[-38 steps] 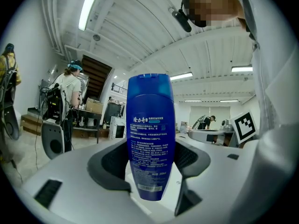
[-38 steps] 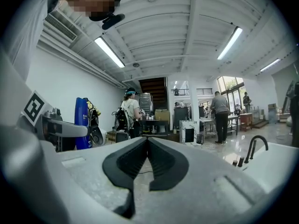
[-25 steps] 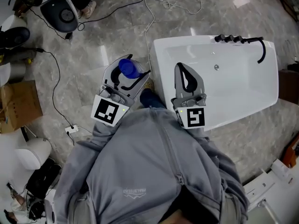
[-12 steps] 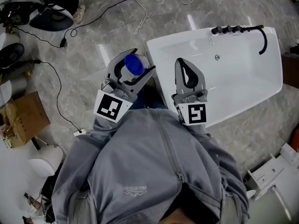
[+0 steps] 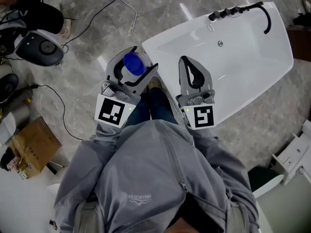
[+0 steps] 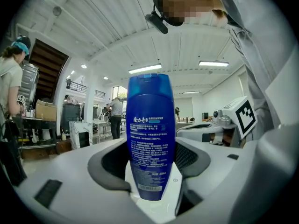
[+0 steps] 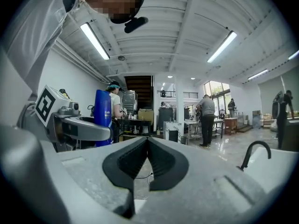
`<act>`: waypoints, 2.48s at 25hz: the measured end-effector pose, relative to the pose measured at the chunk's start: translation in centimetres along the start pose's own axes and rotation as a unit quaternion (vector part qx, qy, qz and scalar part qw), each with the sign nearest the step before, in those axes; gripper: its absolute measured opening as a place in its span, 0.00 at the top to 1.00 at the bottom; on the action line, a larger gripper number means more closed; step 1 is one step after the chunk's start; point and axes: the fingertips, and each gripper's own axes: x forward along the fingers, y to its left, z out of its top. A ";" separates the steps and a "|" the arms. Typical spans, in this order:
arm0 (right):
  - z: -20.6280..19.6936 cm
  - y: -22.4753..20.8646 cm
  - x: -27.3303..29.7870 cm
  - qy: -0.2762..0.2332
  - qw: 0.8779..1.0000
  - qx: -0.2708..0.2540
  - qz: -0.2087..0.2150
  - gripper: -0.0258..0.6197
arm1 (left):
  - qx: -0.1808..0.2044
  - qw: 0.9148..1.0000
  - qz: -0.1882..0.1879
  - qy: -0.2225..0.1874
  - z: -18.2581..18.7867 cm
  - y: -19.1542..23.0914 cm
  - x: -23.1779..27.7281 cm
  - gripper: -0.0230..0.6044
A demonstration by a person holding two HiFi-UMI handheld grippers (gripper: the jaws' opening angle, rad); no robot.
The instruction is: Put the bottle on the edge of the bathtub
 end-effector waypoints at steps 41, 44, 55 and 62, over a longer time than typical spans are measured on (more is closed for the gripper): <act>-19.6 -11.3 6.0 0.037 0.997 0.012 -0.066 0.96 | 0.098 0.985 -0.142 0.009 -18.7 -0.6 21.2 0.53; -20.5 -11.8 6.5 0.040 0.997 0.017 -0.064 0.96 | 0.089 0.985 -0.146 0.010 -19.7 -0.3 22.4 0.53; -25.2 -13.6 8.4 0.064 0.995 0.047 -0.064 0.96 | 0.079 0.985 -0.153 0.031 -25.3 0.7 25.9 0.53; -26.5 -13.8 8.6 0.072 0.994 0.059 -0.063 0.96 | 0.074 0.985 -0.155 0.035 -27.2 0.8 26.4 0.53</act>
